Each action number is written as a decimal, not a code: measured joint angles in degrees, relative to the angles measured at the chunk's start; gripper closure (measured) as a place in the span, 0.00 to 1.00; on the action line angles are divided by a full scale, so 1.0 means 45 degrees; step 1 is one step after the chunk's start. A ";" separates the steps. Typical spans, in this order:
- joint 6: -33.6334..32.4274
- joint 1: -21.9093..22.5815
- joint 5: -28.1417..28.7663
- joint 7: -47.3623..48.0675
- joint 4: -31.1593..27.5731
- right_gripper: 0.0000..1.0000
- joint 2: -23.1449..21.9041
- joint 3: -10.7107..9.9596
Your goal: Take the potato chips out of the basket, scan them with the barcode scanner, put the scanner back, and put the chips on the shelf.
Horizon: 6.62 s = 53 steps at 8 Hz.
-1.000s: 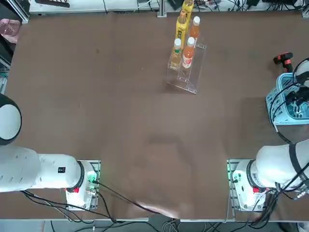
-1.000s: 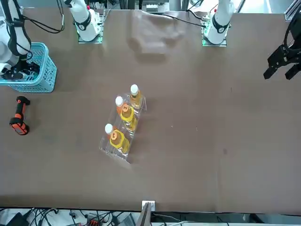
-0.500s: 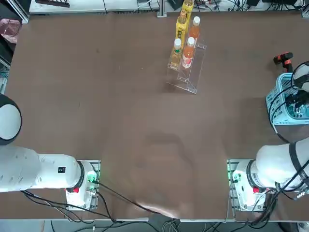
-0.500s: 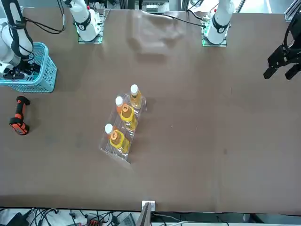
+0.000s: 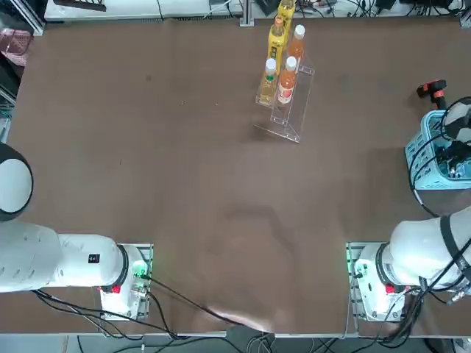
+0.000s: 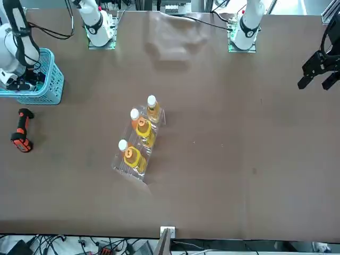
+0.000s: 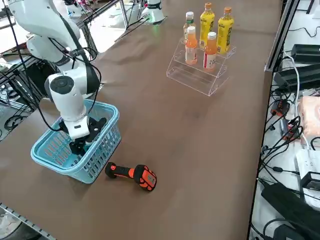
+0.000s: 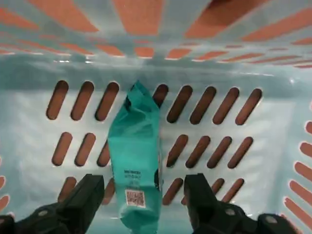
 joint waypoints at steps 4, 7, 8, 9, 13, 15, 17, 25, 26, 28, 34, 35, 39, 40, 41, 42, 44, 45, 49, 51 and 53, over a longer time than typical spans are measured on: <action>0.0005 -0.0004 0.0000 -0.0002 -0.0002 0.00 0.0140 0.0000; 0.0018 -0.0004 0.0001 -0.0003 -0.0001 0.00 0.0160 0.0000; 0.0023 -0.0004 0.0003 -0.0004 -0.0001 0.03 0.0165 0.0000; 0.0034 -0.0004 0.0005 -0.0006 -0.0001 0.05 0.0169 0.0000; 0.0053 -0.0004 0.0015 -0.0009 0.0000 0.31 0.0183 0.0001; 0.0056 -0.0004 0.0019 -0.0010 0.0000 0.39 0.0186 0.0001; 0.0058 -0.0004 0.0021 -0.0010 0.0000 0.43 0.0188 0.0001; 0.0058 0.0018 0.0029 -0.0011 0.0010 0.58 0.0187 0.0005; 0.0058 0.0044 0.0029 -0.0013 0.0021 0.58 0.0183 0.0011; 0.0006 0.0251 0.0029 -0.0015 0.0050 0.57 0.0120 0.0041; -0.1125 0.0503 0.0032 -0.0057 0.0083 0.57 -0.1014 0.0048; -0.1468 0.0494 0.0034 -0.0064 0.0083 0.57 -0.1068 0.0043; -0.2505 0.0493 0.0038 -0.0159 0.0108 0.57 -0.2005 0.0029; -0.2698 0.0494 0.0038 -0.0189 0.0136 0.57 -0.2358 0.0029; -0.2878 0.0496 0.0038 -0.0204 0.0167 0.57 -0.2752 0.0029; -0.3135 0.0503 0.0038 -0.0222 0.0223 0.57 -0.3139 0.0037; -0.4228 0.0544 0.0038 -0.0249 0.0504 0.57 -0.3801 0.0099; -0.4685 0.0567 0.0036 -0.0286 0.0692 0.57 -0.4060 0.0175; -0.8035 0.0685 0.0018 0.0354 0.2860 0.54 -0.4768 0.1957; -0.9355 0.0723 0.0012 0.1829 0.3951 0.54 -0.4785 0.3452; -0.9871 0.0786 0.0009 0.3409 0.4099 0.54 -0.4766 0.4543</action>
